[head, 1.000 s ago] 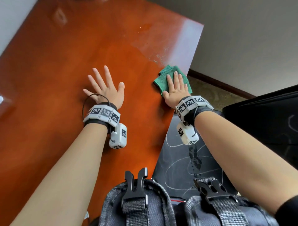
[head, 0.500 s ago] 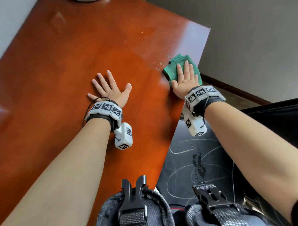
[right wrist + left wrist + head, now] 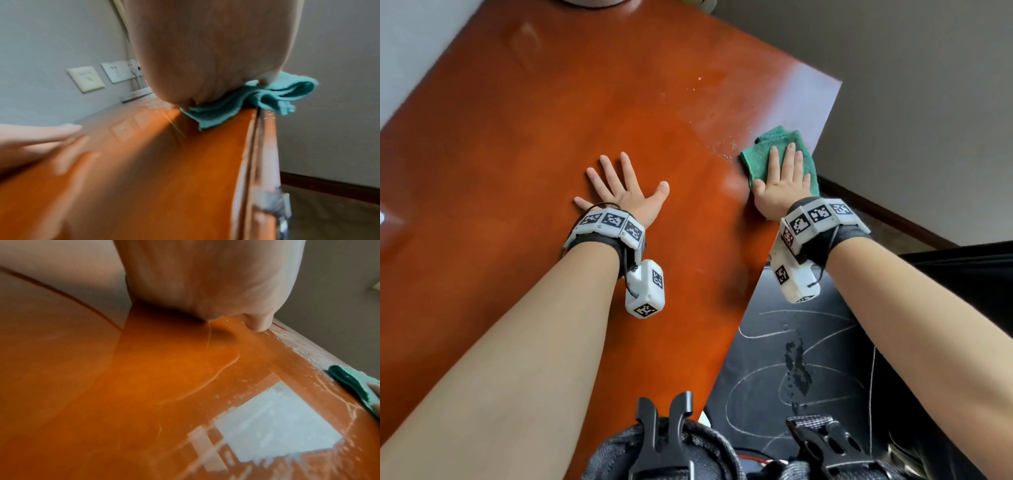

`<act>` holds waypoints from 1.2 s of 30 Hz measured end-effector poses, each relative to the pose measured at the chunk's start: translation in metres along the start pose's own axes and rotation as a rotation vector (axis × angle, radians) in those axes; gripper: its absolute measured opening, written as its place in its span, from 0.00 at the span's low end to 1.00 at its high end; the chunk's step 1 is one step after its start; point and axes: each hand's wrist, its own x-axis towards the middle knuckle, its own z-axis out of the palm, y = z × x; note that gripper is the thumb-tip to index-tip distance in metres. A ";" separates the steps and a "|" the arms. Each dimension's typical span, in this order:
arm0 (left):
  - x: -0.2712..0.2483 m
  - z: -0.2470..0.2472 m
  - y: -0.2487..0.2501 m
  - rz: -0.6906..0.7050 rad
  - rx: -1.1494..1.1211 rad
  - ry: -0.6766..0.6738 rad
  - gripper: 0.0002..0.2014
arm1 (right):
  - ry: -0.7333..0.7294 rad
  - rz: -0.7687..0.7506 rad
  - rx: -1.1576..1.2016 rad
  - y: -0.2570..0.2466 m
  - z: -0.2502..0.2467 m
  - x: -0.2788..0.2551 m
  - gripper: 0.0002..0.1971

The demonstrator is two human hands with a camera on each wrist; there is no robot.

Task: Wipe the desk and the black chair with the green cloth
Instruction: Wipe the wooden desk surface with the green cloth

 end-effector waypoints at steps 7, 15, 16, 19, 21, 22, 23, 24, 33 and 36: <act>0.004 0.003 -0.002 0.009 0.013 0.013 0.42 | -0.080 -0.013 0.019 -0.020 0.023 -0.033 0.35; 0.007 0.002 -0.003 -0.002 0.010 0.003 0.43 | 0.111 0.057 0.053 -0.033 0.004 0.037 0.32; 0.006 0.002 -0.003 -0.002 0.011 0.007 0.43 | 0.139 0.071 0.059 -0.035 0.001 0.043 0.32; 0.006 0.003 -0.003 0.004 0.005 0.012 0.43 | 0.169 0.066 0.063 -0.035 -0.007 0.053 0.33; 0.005 0.003 -0.002 0.006 0.001 0.011 0.43 | 0.151 0.045 0.050 -0.032 -0.012 0.053 0.33; 0.005 0.003 -0.002 0.008 -0.003 0.008 0.43 | 0.144 0.039 0.051 -0.030 -0.015 0.049 0.34; 0.005 0.002 -0.003 0.010 -0.006 0.007 0.43 | 0.129 0.039 0.064 -0.027 -0.017 0.042 0.35; 0.006 0.002 -0.003 0.011 -0.008 0.006 0.43 | 0.099 0.045 0.083 -0.025 -0.019 0.034 0.34; 0.004 0.001 -0.002 0.017 -0.011 -0.002 0.43 | 0.059 -0.088 -0.119 -0.032 0.014 -0.039 0.32; 0.004 0.001 -0.002 0.018 -0.009 -0.003 0.43 | 0.085 -0.166 -0.160 -0.032 0.017 -0.039 0.31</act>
